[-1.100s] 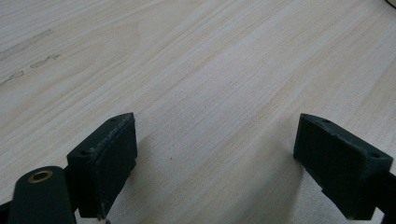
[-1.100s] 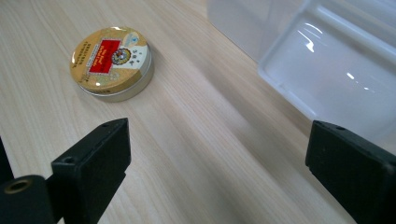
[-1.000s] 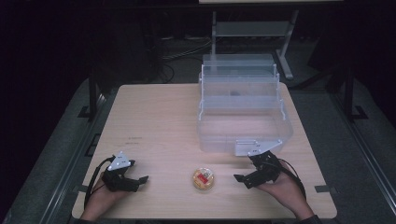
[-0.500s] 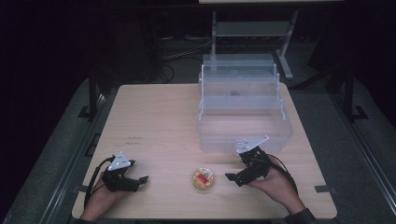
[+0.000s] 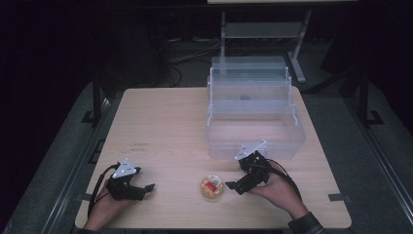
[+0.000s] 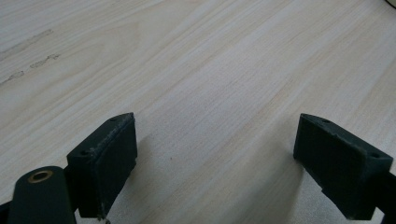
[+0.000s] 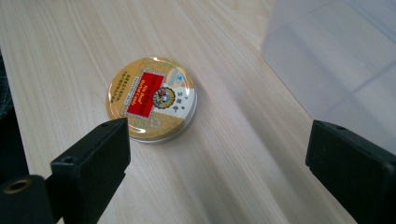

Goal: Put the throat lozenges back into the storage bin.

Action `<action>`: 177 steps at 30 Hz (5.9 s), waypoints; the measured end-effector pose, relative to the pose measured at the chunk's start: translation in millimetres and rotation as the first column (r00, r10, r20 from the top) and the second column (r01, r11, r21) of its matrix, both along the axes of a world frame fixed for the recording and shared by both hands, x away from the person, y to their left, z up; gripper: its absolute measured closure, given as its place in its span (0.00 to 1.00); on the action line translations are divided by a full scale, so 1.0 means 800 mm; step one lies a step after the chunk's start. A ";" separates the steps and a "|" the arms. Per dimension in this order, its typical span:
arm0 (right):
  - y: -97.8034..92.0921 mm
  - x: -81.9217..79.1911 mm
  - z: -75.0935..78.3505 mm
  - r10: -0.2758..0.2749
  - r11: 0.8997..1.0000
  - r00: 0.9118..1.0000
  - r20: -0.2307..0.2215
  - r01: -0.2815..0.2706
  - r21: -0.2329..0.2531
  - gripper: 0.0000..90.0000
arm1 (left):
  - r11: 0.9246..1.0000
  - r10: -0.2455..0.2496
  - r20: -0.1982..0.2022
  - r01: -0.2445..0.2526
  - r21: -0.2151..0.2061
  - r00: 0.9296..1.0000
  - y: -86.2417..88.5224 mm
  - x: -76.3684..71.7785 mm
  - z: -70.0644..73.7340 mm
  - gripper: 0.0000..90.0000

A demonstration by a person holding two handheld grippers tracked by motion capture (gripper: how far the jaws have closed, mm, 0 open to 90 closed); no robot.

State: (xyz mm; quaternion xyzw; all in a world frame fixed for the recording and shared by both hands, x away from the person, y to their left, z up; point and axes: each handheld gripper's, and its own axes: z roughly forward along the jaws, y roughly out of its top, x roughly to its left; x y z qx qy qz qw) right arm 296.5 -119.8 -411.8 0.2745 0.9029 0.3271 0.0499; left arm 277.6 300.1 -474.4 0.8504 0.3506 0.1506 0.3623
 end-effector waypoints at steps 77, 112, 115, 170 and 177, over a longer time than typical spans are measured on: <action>0.098 -0.002 -0.050 0.212 0.959 0.976 -0.057 -0.219 -0.181 0.21 | 1.000 -0.001 0.000 0.001 0.000 1.000 0.000 0.000 0.000 0.14; 0.081 -0.003 -0.030 0.202 0.967 0.977 -0.071 -0.211 -0.143 0.22 | 1.000 0.000 0.000 0.000 -0.001 1.000 0.000 0.000 0.000 0.14; 0.079 -0.003 -0.028 0.202 0.968 0.977 -0.072 -0.211 -0.139 0.22 | 1.000 0.000 -0.001 0.000 -0.002 1.000 0.000 0.000 0.000 0.14; 0.009 -0.005 0.050 0.119 0.988 0.993 0.000 -0.118 -0.102 0.22 | 1.000 -0.001 -0.002 0.001 -0.001 1.000 0.000 0.000 0.000 0.14; -0.008 -0.003 0.063 0.090 0.992 0.996 0.019 -0.088 -0.094 0.22 | 1.000 -0.001 -0.002 0.001 0.000 1.000 0.000 0.000 0.000 0.14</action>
